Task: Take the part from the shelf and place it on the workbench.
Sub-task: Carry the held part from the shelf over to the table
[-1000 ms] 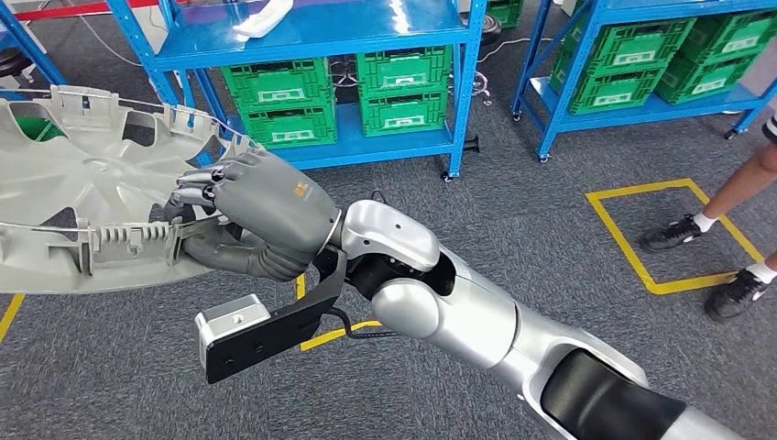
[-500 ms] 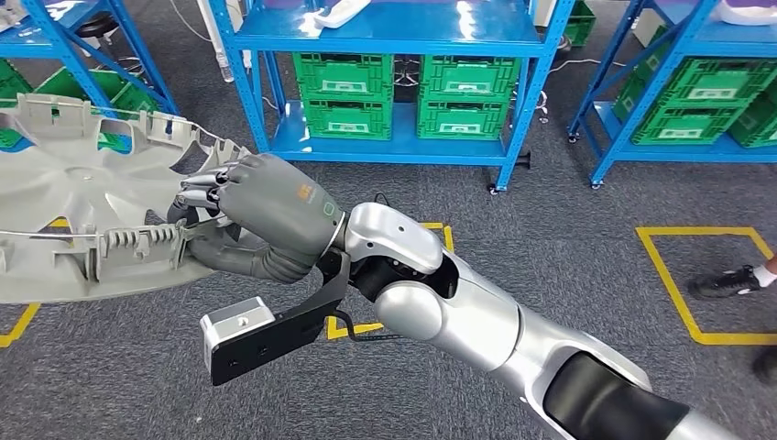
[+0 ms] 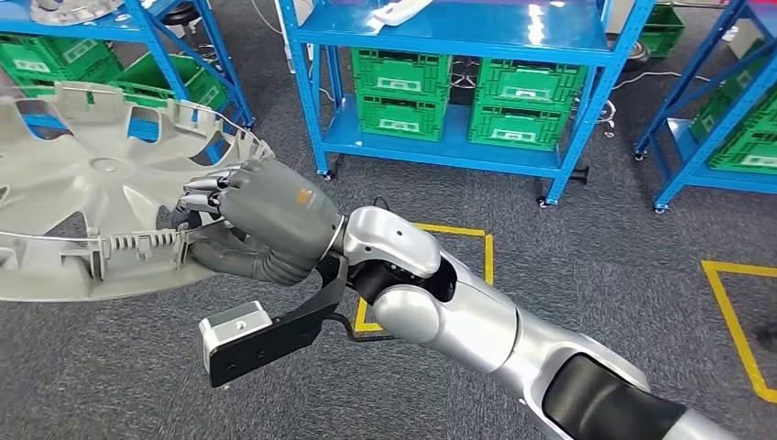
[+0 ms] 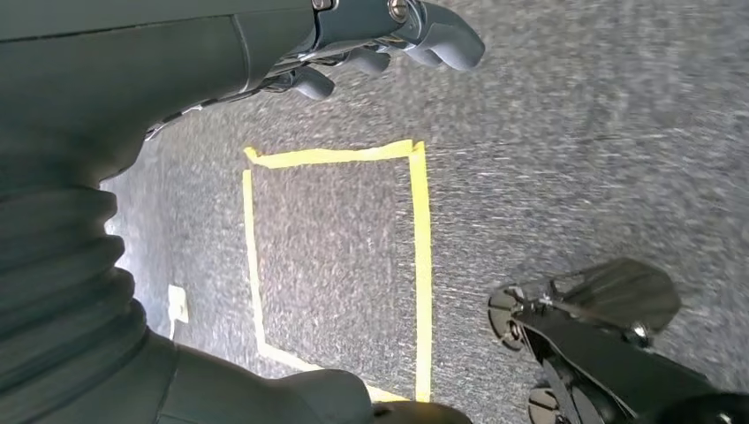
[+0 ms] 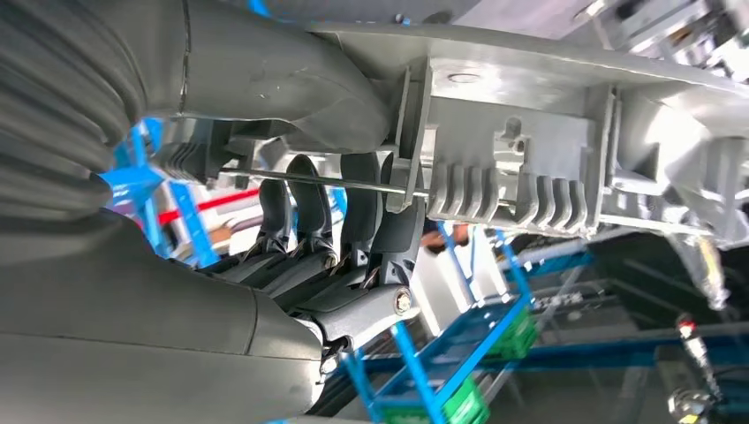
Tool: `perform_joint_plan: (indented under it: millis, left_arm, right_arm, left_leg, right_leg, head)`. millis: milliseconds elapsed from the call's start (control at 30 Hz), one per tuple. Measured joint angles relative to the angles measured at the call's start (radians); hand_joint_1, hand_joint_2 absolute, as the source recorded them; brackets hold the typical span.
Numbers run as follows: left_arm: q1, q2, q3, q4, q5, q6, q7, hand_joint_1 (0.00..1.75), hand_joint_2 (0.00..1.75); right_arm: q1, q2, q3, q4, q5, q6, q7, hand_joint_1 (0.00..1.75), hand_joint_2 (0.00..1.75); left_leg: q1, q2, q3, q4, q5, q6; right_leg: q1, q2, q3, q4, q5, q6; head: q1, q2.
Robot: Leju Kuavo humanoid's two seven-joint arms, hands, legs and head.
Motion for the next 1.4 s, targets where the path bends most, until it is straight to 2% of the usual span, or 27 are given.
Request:
perform_joint_plan:
  millis: [33,100,133,167,233,267,333,400,467,500,567,600,667,700,767,833,900,967,1000,1067,1100,1167,1200,1267,1300,1333,1400]
  left_arm:
    - [0.001,0.001,0.0,0.0,0.0,0.0,0.0,0.0,1.75]
    - [0.0,0.003,0.0,0.0,-0.001,0.0,0.0,0.0,1.75]
    - [-0.002,0.004,0.0,0.0,-0.001,0.0,-0.002,0.0,1.75]
    - [-0.003,0.004,0.0,-0.001,-0.001,0.0,-0.003,0.0,1.75]
    - [0.0,0.004,0.0,-0.001,-0.001,0.0,-0.006,0.0,1.75]
    - [0.002,0.003,0.0,0.0,-0.001,0.0,-0.008,0.0,1.75]
    - [0.005,0.003,0.0,-0.001,0.001,0.001,-0.01,0.0,1.75]
    - [0.004,0.003,0.0,-0.001,0.005,0.001,-0.014,0.0,1.75]
    - [0.006,0.003,0.002,-0.001,0.009,0.002,-0.017,0.0,1.75]
    - [0.008,0.003,0.004,-0.001,0.01,0.002,-0.018,0.0,1.75]
    - [0.012,0.003,0.008,0.0,0.013,0.002,-0.02,0.0,1.75]
    - [0.013,0.002,0.01,0.0,0.014,0.002,-0.021,0.0,1.75]
    - [0.013,0.0,0.014,0.0,0.017,0.002,-0.023,0.0,1.75]
    - [0.014,-0.001,0.015,0.0,0.018,0.002,-0.024,0.0,1.75]
    - [0.02,-0.001,0.019,0.0,0.02,0.002,-0.024,0.0,1.75]
    - [0.026,-0.002,0.023,0.001,0.021,0.002,-0.025,0.0,1.75]
    - [0.025,-0.003,0.025,0.002,0.023,0.002,-0.027,0.0,1.75]
    - [0.024,-0.004,0.027,0.002,0.024,0.002,-0.029,0.0,1.75]
    - [0.025,-0.004,0.028,0.002,0.024,0.002,-0.03,0.0,1.75]
    - [0.026,-0.003,0.031,0.001,0.024,0.002,-0.03,0.0,1.75]
    - [0.026,-0.003,0.033,0.001,0.025,0.002,-0.031,0.0,1.75]
    - [0.023,-0.003,0.033,0.001,0.025,0.002,-0.032,0.0,1.75]
    - [0.022,-0.003,0.034,0.001,0.025,0.002,-0.032,0.0,1.75]
    - [0.025,-0.002,0.037,0.001,0.025,0.002,-0.032,0.0,1.75]
    - [0.027,-0.003,0.039,0.001,0.026,0.002,-0.032,0.0,1.75]
    - [0.028,-0.003,0.04,0.001,0.027,0.002,-0.032,0.0,1.75]
    - [0.027,-0.002,0.041,0.001,0.029,0.003,-0.032,0.0,1.75]
  right_arm:
    - [0.001,-0.001,0.0,0.0,0.0,0.0,0.001,1.75,1.75]
    - [0.001,-0.002,0.0,0.0,0.0,0.0,0.003,1.75,1.75]
    - [0.001,-0.004,0.0,0.0,0.0,0.0,0.003,1.75,1.75]
    - [0.0,-0.005,-0.001,0.0,0.0,0.0,0.002,1.75,1.75]
    - [0.0,-0.01,-0.001,0.0,-0.001,-0.001,0.001,1.75,1.75]
    - [0.0,-0.012,-0.002,0.0,-0.001,-0.002,0.0,1.75,1.75]
    - [0.002,-0.019,-0.003,0.001,-0.003,-0.005,-0.003,1.75,1.75]
    - [0.009,-0.031,-0.005,0.004,-0.004,-0.011,-0.007,1.75,1.75]
    - [0.018,-0.042,-0.006,0.01,-0.004,-0.015,-0.01,1.75,1.75]
    - [0.022,-0.046,-0.006,0.012,-0.003,-0.016,-0.011,1.75,1.75]
    - [0.025,-0.05,-0.007,0.015,-0.003,-0.016,-0.012,1.75,1.75]
    - [0.025,-0.051,-0.007,0.015,-0.003,-0.016,-0.012,1.75,1.75]
    - [0.024,-0.052,-0.009,0.015,-0.002,-0.017,-0.013,1.75,1.75]
    - [0.024,-0.052,-0.009,0.015,-0.002,-0.017,-0.014,1.75,1.75]
    - [0.022,-0.049,-0.01,0.015,-0.001,-0.017,-0.013,1.75,1.75]
    - [0.02,-0.044,-0.01,0.015,0.0,-0.016,-0.014,1.75,1.75]
    - [0.017,-0.04,-0.01,0.015,0.002,-0.016,-0.014,1.75,1.75]
    - [0.016,-0.039,-0.01,0.015,0.004,-0.016,-0.014,1.75,1.75]
    - [0.016,-0.039,-0.01,0.015,0.005,-0.016,-0.013,1.75,1.75]
    - [0.016,-0.039,-0.01,0.015,0.006,-0.015,-0.013,1.75,1.75]
    - [0.015,-0.039,-0.01,0.015,0.006,-0.015,-0.013,1.75,1.75]
    - [0.013,-0.038,-0.01,0.014,0.006,-0.015,-0.014,1.75,1.75]
    - [0.012,-0.038,-0.01,0.013,0.006,-0.015,-0.014,1.75,1.75]
    - [0.011,-0.037,-0.01,0.012,0.006,-0.015,-0.014,1.75,1.75]
    - [0.01,-0.037,-0.01,0.011,0.007,-0.015,-0.014,1.75,1.75]
    - [0.01,-0.036,-0.01,0.01,0.007,-0.015,-0.014,1.75,1.75]
    - [0.011,-0.036,-0.01,0.008,0.007,-0.015,-0.014,1.75,1.75]
  left_leg:
    - [0.0,0.007,0.031,-0.049,0.026,0.001]
    - [-0.003,0.048,0.111,-0.189,0.074,0.006]
    - [-0.006,0.065,0.138,-0.237,0.086,0.012]
    - [-0.009,0.074,0.148,-0.26,0.088,0.018]
    - [-0.011,0.055,0.145,-0.263,0.09,0.032]
    - [-0.009,0.043,0.144,-0.265,0.093,0.038]
    - [-0.005,0.019,0.145,-0.27,0.098,0.05]
    - [-0.004,-0.006,0.142,-0.271,0.102,0.058]
    - [-0.005,-0.038,0.138,-0.269,0.104,0.06]
    - [-0.006,-0.054,0.136,-0.267,0.105,0.06]
    - [-0.005,-0.084,0.135,-0.264,0.106,0.057]
    - [-0.005,-0.098,0.134,-0.262,0.107,0.054]
    - [-0.002,-0.125,0.127,-0.262,0.112,0.042]
    - [0.0,-0.137,0.123,-0.264,0.115,0.034]
    - [0.003,-0.151,0.117,-0.268,0.12,0.021]
    - [0.0,-0.108,0.098,-0.235,0.101,0.013]
    - [-0.003,-0.038,0.047,-0.13,0.042,0.008]
    - [0.0,-0.011,-0.001,-0.021,-0.005,0.002]
    - [0.002,-0.006,-0.004,-0.007,-0.005,-0.001]
    - [0.004,0.014,0.05,-0.087,0.039,-0.004]
    - [0.004,0.04,0.089,-0.155,0.061,-0.003]
    - [0.0,0.077,0.142,-0.246,0.087,0.008]
    - [-0.002,0.08,0.147,-0.259,0.088,0.015]
    - [-0.004,0.053,0.144,-0.26,0.093,0.031]
    - [-0.003,0.041,0.144,-0.262,0.095,0.037]
    - [-0.001,0.029,0.144,-0.264,0.098,0.043]
    - [0.001,0.005,0.143,-0.266,0.101,0.053]
  right_leg:
    - [0.0,-0.013,0.0,0.001,-0.001,0.001]
    - [0.003,-0.035,0.001,0.006,-0.007,0.008]
    - [0.006,-0.044,0.001,0.008,-0.009,0.013]
    - [0.009,-0.053,0.001,0.009,-0.011,0.018]
    - [0.011,-0.071,0.005,0.007,-0.013,0.029]
    - [0.009,-0.066,0.007,0.011,-0.017,0.035]
    - [0.003,-0.016,-0.009,0.055,-0.049,0.048]
    - [0.001,0.041,-0.065,0.172,-0.109,0.054]
    - [0.0,0.057,-0.12,0.277,-0.142,0.054]
    - [0.0,0.06,-0.125,0.283,-0.131,0.052]
    - [-0.001,0.078,-0.08,0.183,-0.064,0.045]
    - [-0.003,0.105,-0.047,0.114,-0.036,0.042]
    - [-0.002,0.143,-0.008,0.027,-0.008,0.037]
    - [0.001,0.147,-0.005,0.017,-0.009,0.034]
    - [0.003,0.12,-0.003,0.009,-0.002,0.024]
    - [0.0,0.092,0.003,-0.004,0.006,0.01]
    - [0.002,0.061,0.006,-0.01,0.007,0.001]
    - [0.005,0.028,0.005,-0.01,0.005,-0.002]
    - [0.006,0.012,0.005,-0.009,0.004,-0.002]
    - [0.005,-0.017,0.006,-0.007,0.001,0.002]
    - [0.006,-0.03,0.006,-0.004,-0.002,0.006]
    - [0.011,-0.052,0.006,0.004,-0.009,0.017]
    - [0.014,-0.062,0.006,0.006,-0.012,0.022]
    - [0.014,-0.082,0.01,0.006,-0.015,0.033]
    - [0.011,-0.072,0.011,0.013,-0.023,0.039]
    - [0.006,-0.047,0.003,0.035,-0.038,0.045]
    - [0.0,0.023,-0.044,0.14,-0.094,0.053]
  head:
    - [0.0,0.0]
    - [0.0,0.0]
    - [0.0,0.0]
    - [0.001,0.0]
    - [0.003,0.0]
    - [0.003,0.0]
    - [0.004,0.0]
    - [0.007,0.0]
    - [0.008,0.0]
    - [0.008,0.0]
    - [0.008,0.0]
    - [0.008,0.0]
    - [0.008,0.0]
    - [0.008,0.0]
    - [0.008,0.0]
    - [0.003,0.0]
    - [-0.002,0.0]
    - [-0.003,0.0]
    - [-0.003,0.0]
    - [-0.003,0.0]
    - [-0.003,0.0]
    - [-0.001,0.0]
    - [0.0,0.0]
    - [0.002,0.0]
    - [0.002,0.0]
    - [0.003,0.0]
    - [0.006,0.0]
